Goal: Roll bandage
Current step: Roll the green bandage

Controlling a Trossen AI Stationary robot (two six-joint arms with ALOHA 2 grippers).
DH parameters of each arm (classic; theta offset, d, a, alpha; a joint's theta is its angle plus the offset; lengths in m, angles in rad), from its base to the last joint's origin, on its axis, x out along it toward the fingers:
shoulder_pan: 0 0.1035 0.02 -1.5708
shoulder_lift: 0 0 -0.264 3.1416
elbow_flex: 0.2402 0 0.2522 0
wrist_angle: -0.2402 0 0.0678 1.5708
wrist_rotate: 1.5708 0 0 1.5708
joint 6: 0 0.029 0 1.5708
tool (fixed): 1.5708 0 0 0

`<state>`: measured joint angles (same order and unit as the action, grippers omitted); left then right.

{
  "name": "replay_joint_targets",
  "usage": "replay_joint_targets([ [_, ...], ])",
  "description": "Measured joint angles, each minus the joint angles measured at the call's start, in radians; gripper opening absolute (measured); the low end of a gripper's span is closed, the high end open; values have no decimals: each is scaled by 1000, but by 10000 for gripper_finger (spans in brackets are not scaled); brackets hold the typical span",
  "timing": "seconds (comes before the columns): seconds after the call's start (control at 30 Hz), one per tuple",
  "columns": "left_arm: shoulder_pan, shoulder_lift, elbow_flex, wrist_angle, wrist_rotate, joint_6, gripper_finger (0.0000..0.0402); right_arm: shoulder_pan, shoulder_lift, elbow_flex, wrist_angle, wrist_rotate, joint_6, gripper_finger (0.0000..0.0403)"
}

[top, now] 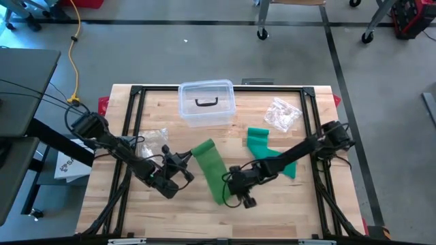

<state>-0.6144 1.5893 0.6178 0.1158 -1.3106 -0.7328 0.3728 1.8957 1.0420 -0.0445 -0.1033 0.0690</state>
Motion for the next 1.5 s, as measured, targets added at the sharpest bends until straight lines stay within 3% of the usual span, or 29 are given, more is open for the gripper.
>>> replay_joint_targets([
  [0.17, -3, 35, 0, 19, 26, -33, 1, -51, 0, 0, 21, 57, 58, 64],
  [0.33, -8, 35, 0, 24, 11, -26, 1, -88, -39, 2, 52, 240, 177, 130],
  [0.47, -8, 35, 0, 20, 9, -17, 1, -62, -57, 2, 16, 227, 84, 158],
  [0.57, -8, 35, 0, 13, 16, -16, 1, -24, -61, 2, -21, 137, -22, 162],
  [0.73, -8, 35, 0, 4, 16, -16, 1, 45, -62, 2, 5, 175, -135, 146],
  [0.83, -7, 35, 0, 4, 16, -16, 1, 42, -49, 2, 0, 247, -201, 123],
  [1.07, -7, 35, 0, 5, 24, -24, 1, 20, 46, 2, 65, 260, -313, 62],
  [1.27, -7, 35, 0, 11, 25, -25, 1, 20, 62, 2, 76, 315, -288, 7],
  [1.5, 0, 35, 0, -7, 25, -15, 1, 42, -50, 10, 2, 304, -201, 2],
])
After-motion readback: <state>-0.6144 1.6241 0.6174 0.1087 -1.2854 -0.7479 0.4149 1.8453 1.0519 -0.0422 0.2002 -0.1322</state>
